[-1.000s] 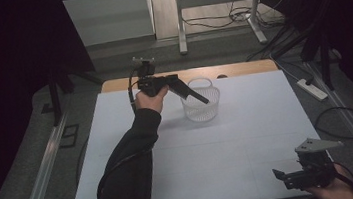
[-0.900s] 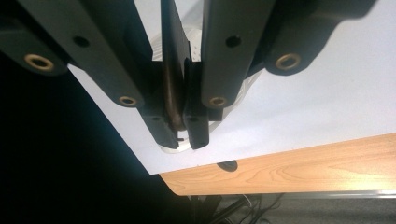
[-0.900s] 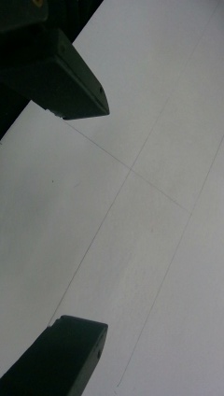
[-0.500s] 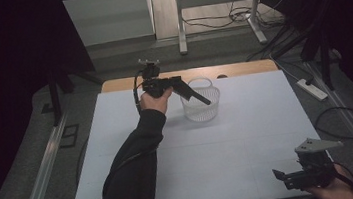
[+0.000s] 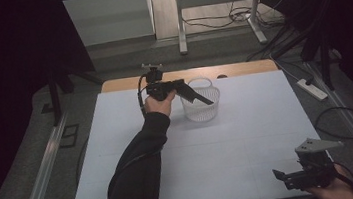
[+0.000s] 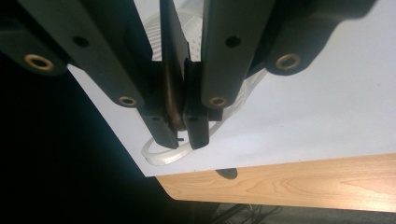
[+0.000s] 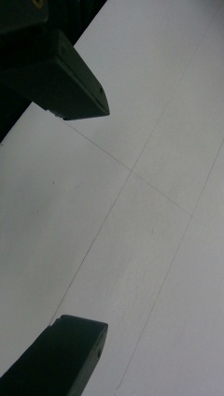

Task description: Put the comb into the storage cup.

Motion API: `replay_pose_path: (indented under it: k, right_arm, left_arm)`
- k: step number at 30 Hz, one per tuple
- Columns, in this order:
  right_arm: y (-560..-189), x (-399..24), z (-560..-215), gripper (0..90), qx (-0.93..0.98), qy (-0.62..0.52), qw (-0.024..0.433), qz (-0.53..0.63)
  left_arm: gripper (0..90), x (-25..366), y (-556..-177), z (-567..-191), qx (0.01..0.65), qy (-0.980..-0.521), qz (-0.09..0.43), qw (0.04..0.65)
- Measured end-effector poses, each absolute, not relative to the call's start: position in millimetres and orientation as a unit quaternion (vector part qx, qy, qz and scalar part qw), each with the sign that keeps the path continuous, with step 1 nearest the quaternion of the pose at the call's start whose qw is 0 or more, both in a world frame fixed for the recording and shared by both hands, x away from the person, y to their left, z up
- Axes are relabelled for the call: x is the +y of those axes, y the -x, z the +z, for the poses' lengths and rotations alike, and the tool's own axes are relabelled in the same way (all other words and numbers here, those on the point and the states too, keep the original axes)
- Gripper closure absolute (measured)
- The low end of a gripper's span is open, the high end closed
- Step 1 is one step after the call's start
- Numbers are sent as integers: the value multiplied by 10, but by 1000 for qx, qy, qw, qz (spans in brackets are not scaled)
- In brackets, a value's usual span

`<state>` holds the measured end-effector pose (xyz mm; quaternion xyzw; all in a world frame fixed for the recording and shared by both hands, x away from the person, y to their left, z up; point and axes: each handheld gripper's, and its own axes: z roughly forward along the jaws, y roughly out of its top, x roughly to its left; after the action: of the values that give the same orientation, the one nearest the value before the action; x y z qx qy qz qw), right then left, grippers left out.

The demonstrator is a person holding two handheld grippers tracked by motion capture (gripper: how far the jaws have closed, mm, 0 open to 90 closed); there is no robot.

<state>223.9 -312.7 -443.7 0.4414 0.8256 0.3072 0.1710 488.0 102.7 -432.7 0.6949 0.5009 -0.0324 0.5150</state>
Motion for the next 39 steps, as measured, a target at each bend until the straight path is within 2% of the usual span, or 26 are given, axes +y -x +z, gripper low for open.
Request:
replay_pose_path:
  k: [10,39]
  right_arm:
    - [-2239,-3123,-4438,5,827,-440,169,306]
    - [-2240,-3118,-4440,10,829,-438,168,304]
  left_arm:
    - [829,1103,-4886,-4422,513,-679,-46,523]
    - [708,1152,-4896,-4556,540,-690,-6,482]
